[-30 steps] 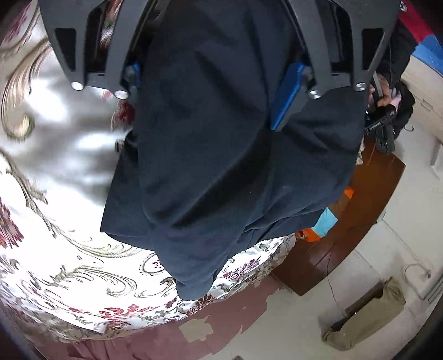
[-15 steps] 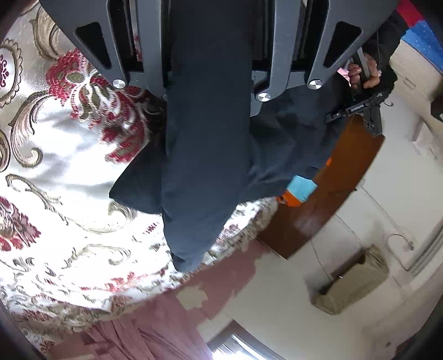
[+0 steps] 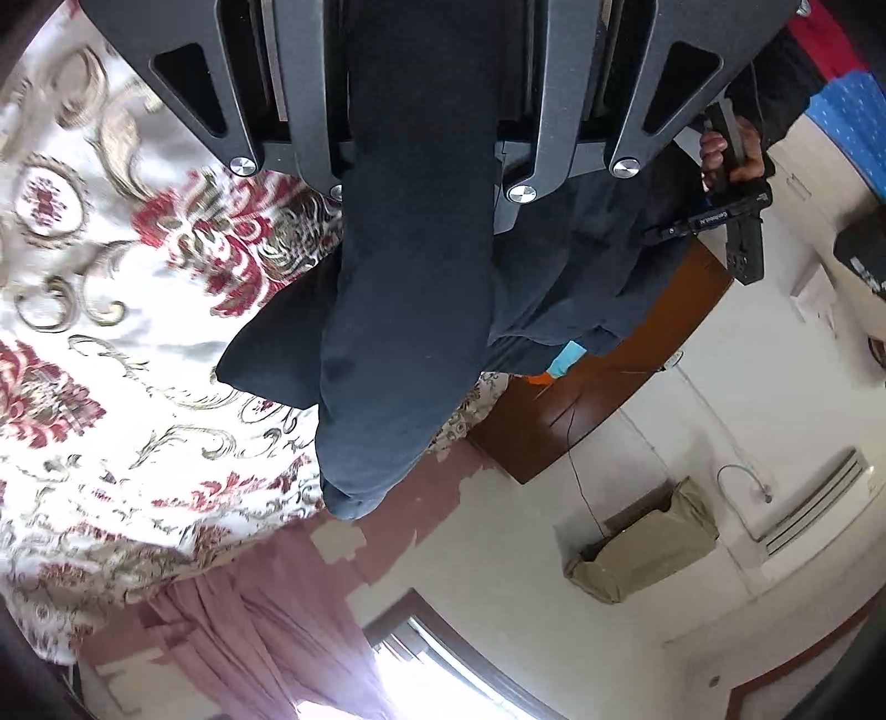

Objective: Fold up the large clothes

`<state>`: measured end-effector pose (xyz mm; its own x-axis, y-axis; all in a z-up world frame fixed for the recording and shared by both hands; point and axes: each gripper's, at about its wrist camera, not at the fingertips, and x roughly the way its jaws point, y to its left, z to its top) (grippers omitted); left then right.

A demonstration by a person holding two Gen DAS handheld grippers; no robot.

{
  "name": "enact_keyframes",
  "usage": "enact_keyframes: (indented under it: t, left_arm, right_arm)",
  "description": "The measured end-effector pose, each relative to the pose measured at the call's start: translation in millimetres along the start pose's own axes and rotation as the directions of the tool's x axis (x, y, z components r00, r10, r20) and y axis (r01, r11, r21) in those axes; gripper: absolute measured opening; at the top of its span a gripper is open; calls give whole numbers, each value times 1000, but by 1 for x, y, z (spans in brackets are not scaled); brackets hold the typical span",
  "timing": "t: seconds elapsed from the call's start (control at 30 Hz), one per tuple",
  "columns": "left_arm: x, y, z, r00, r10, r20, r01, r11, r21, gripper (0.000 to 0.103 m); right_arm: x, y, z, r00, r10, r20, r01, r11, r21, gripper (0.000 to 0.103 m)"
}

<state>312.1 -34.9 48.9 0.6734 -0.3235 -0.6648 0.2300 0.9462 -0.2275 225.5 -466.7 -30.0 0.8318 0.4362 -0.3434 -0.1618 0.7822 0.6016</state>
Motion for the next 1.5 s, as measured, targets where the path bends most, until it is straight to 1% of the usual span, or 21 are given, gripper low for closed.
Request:
enact_keyframes:
  t: [0.1,0.2,0.27,0.33,0.4,0.47,0.53,0.63,0.67,0.73,0.77,0.8,0.87,0.97,1.0,1.13,1.23,1.3,1.37,1.4,1.5]
  left_arm:
    - [-5,-10,-17,1000,-10,18,10,1000,19,17]
    - [11,-5,-37,999,-33,-3,33,999,-25,17]
    - [25,1,-49,1000,-23,-12,22,999,-44,17]
    - [37,12,-55,1000,-2,-14,2,998,-65,18]
    - [44,23,-57,1000,-15,-24,12,994,-111,19]
    - [49,34,-58,999,-32,-30,27,989,-142,21]
    - [50,36,-60,999,-29,-33,25,991,-128,24]
    - [51,32,-59,999,12,-38,-15,996,-90,32]
    - [51,31,-60,999,20,-38,-23,996,-89,35]
    - [55,30,-61,997,53,-57,-58,994,-96,47]
    - [56,30,-62,994,81,-70,-88,991,-104,60]
    - [56,31,-64,992,103,-73,-111,987,-116,68]
    - [53,34,-68,991,120,-62,-128,981,-143,73]
    - [47,37,-72,986,156,-51,-163,971,-177,81]
    - [44,35,-73,985,166,-46,-172,969,-180,81]
    - [28,27,-76,985,175,-11,-174,973,-154,85]
    - [14,19,-79,981,190,32,-183,972,-147,89]
    - [5,14,-80,980,189,58,-179,972,-150,95]
    - [-7,7,-82,976,197,94,-182,972,-147,97]
    - [-12,3,-83,974,197,115,-180,974,-138,102]
    - [-32,-13,-87,958,209,196,-196,977,-86,103]
  right_arm:
    - [-14,2,-9,999,-43,4,43,999,-33,18]
    - [-17,-11,-13,996,-84,-22,83,996,-21,18]
    - [-13,-22,-16,991,-123,-44,123,992,-4,19]
    - [-8,-37,-15,990,-130,-55,133,990,46,22]
    - [-5,-44,-15,988,-138,-63,142,988,68,26]
    - [1,-45,-15,983,-171,-72,176,983,57,31]
    - [6,-41,-16,972,-220,-84,224,974,30,36]
    - [12,-40,-18,955,-280,-102,283,959,10,48]
    - [14,-40,-20,947,-302,-109,303,953,-1,55]
    - [14,-38,-25,930,-351,-112,350,936,-30,68]
    - [13,-37,-26,920,-376,-111,373,927,-45,78]
    - [12,-34,-27,907,-407,-105,403,913,-63,85]
    - [4,-25,-28,883,-466,-61,460,883,-95,91]
    - [-7,-12,-28,850,-526,-10,522,846,-109,95]
    - [-12,-7,-28,835,-550,11,548,830,-107,96]
    - [-28,15,-30,802,-591,84,597,793,-123,97]
    - [-39,33,-33,799,-587,128,600,789,-132,99]
    - [-46,46,-37,795,-583,168,603,787,-126,99]
    - [-51,59,-43,801,-562,206,591,795,-133,99]
    - [-52,66,-46,803,-553,220,588,797,-141,99]
    - [-56,87,-56,805,-529,270,581,795,-174,100]
